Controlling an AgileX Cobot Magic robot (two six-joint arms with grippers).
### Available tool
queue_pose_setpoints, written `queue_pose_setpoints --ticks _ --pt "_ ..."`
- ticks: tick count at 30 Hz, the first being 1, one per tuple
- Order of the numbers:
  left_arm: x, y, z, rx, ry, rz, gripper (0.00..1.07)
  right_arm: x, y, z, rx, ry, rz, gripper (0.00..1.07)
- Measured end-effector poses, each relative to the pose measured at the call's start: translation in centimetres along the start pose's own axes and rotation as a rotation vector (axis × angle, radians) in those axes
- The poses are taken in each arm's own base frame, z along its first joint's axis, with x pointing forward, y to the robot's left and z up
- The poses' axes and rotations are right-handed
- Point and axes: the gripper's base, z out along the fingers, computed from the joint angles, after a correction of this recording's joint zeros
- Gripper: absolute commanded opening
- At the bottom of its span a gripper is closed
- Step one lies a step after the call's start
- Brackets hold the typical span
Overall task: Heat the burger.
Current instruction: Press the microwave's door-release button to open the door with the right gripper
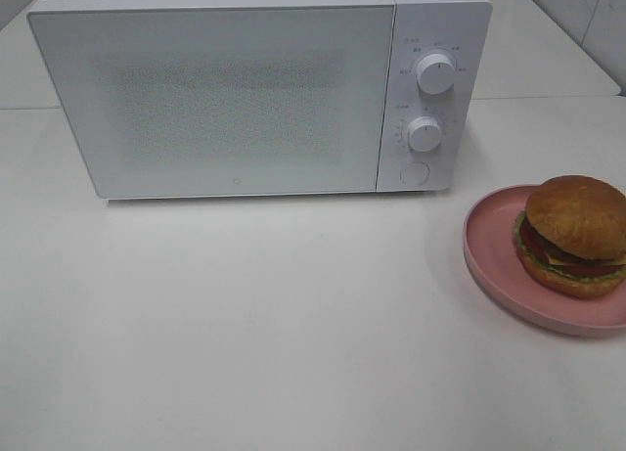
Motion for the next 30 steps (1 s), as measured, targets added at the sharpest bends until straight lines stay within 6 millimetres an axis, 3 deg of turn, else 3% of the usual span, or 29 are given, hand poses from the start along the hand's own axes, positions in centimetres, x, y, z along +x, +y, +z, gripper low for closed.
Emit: queue_pose_setpoints --ticks 1,4,6,9,10,11,13,23,30 --pt "0.0 0.0 0.0 0.0 0.0 0.0 0.0 -0.3 0.1 1.2 -0.003 -0.001 -0.001 0.54" --pt "0.0 0.0 0.0 0.0 0.0 0.0 0.0 -0.6 0.1 2.3 -0.006 -0.011 -0.002 0.48" --pt "0.0 0.0 0.0 0.0 0.0 0.0 0.0 -0.9 0.2 3.9 -0.01 -0.024 -0.003 0.35" --pt "0.0 0.0 0.0 0.0 0.0 0.0 0.0 -0.9 0.2 4.4 -0.012 -0.025 -0.004 0.31" --pt "0.0 0.0 0.0 0.0 0.0 0.0 0.0 -1.0 0.3 5.5 -0.015 -0.032 -0.004 0.19" --pt "0.0 0.0 0.0 0.0 0.0 0.0 0.0 -1.0 0.3 5.5 -0.015 -0.032 -0.004 0.19" --pt "0.0 0.0 0.0 0.0 0.0 0.0 0.0 -1.3 0.4 7.4 -0.021 -0.064 -0.005 0.0" --pt "0.0 0.0 0.0 0.0 0.0 0.0 0.0 -1.3 0.7 10.6 -0.04 -0.126 0.004 0.0" --pt "0.0 0.0 0.0 0.0 0.0 0.0 0.0 -0.8 4.2 12.1 -0.17 -0.132 -0.038 0.0"
